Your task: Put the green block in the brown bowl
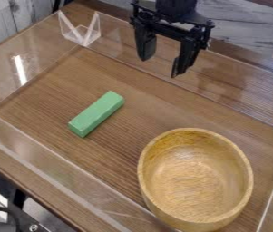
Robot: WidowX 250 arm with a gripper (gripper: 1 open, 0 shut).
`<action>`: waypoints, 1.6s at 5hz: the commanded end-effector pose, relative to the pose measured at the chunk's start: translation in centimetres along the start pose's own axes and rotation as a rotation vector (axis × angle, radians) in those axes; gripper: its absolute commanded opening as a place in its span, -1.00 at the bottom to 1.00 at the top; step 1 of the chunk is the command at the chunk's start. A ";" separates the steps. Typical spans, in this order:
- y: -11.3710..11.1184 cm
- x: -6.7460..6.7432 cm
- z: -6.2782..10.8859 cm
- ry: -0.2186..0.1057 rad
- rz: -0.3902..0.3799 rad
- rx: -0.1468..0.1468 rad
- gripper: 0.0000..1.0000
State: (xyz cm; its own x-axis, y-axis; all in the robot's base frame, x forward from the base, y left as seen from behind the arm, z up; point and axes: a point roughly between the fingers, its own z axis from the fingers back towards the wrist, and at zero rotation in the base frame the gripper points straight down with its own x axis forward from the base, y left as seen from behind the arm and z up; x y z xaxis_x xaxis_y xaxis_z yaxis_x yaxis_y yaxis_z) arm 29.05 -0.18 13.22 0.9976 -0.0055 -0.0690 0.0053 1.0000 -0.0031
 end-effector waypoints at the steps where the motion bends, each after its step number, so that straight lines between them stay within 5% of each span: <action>1: 1.5 -0.6 -0.6 0.002 -0.009 0.001 1.00; 2: 4.8 -2.6 -3.2 0.016 -0.081 0.005 1.00; 4: 10.0 -6.0 -5.6 -0.075 -0.212 0.023 1.00; 8: 8.6 -3.3 -6.9 -0.102 -0.245 0.006 1.00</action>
State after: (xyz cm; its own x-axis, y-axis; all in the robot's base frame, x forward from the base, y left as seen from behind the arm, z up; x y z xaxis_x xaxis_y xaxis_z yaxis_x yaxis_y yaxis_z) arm 24.15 8.03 5.32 0.9694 -0.2450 -0.0137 0.2444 0.9691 -0.0347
